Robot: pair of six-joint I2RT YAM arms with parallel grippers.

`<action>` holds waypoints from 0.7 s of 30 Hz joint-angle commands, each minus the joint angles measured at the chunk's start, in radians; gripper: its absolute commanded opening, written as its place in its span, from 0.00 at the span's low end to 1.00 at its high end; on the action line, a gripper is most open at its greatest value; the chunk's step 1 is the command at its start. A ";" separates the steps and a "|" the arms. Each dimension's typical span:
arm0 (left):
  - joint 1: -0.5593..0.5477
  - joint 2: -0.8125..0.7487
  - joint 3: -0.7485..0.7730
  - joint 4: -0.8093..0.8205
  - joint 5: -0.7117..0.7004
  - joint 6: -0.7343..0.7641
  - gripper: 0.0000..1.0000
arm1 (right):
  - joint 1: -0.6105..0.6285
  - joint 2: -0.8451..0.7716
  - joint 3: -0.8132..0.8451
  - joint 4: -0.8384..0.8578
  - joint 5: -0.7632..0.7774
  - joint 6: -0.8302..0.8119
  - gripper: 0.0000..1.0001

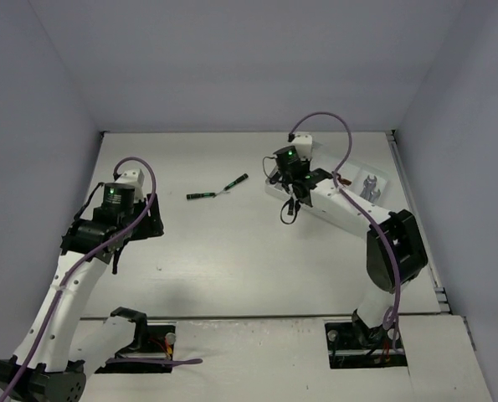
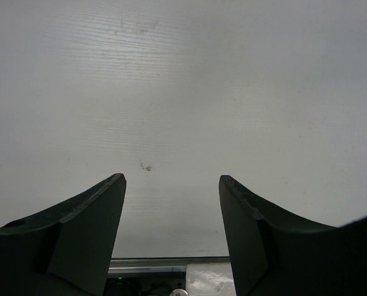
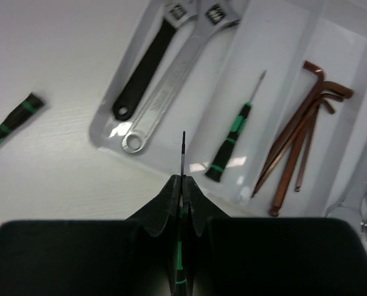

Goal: Sort the tools into containers

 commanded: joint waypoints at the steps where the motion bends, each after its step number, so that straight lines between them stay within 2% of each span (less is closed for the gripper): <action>1: -0.002 -0.002 0.008 0.030 0.007 -0.013 0.59 | -0.164 0.011 0.062 0.061 0.023 -0.005 0.00; 7: -0.002 0.008 -0.005 0.027 0.007 -0.012 0.59 | -0.250 0.161 0.227 0.065 -0.025 0.059 0.00; 14: -0.002 0.027 -0.012 0.029 0.035 0.003 0.59 | -0.267 0.351 0.357 0.064 -0.047 0.108 0.01; 18: -0.004 0.089 0.020 0.032 0.037 0.048 0.59 | -0.279 0.381 0.361 0.065 -0.041 0.142 0.16; 21: -0.004 0.145 0.061 0.032 0.069 0.110 0.59 | -0.283 0.369 0.373 0.064 -0.067 0.105 0.36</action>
